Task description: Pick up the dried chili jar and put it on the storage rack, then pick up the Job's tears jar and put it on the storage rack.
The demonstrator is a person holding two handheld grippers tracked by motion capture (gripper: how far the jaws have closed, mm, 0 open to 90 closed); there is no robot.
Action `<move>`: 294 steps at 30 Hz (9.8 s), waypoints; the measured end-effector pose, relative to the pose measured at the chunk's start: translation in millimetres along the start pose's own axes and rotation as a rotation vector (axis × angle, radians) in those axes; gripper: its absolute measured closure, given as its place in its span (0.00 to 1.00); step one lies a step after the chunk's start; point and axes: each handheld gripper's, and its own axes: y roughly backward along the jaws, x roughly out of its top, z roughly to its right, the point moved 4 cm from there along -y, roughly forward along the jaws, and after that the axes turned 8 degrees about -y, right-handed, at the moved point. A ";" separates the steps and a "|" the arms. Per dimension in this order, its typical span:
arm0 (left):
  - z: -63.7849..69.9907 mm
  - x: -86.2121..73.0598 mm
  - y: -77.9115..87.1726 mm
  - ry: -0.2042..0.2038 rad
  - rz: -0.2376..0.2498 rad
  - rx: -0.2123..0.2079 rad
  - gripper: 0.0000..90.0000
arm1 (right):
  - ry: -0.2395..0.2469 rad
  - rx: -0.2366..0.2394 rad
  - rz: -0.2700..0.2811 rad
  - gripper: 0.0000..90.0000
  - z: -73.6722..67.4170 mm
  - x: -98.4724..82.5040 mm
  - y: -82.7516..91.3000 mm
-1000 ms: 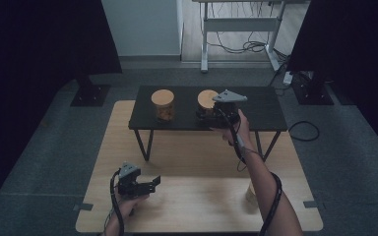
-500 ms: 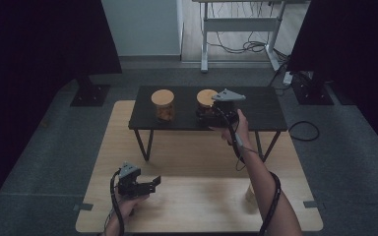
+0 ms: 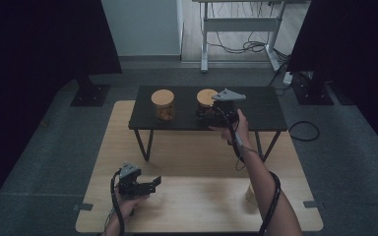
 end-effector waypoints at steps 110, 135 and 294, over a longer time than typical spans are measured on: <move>5.6 -3.5 1.7 -0.009 0.005 0.006 0.05 | -0.109 0.130 -0.021 0.03 -28.3 -193.8 100.9; 6.3 -4.1 -0.6 -0.013 -0.009 0.005 0.05 | -0.063 0.169 -0.071 0.02 -7.2 -188.6 129.1; 6.2 -4.4 -2.5 -0.015 -0.022 0.002 0.05 | -0.071 -0.089 -0.140 0.27 43.8 -237.5 146.1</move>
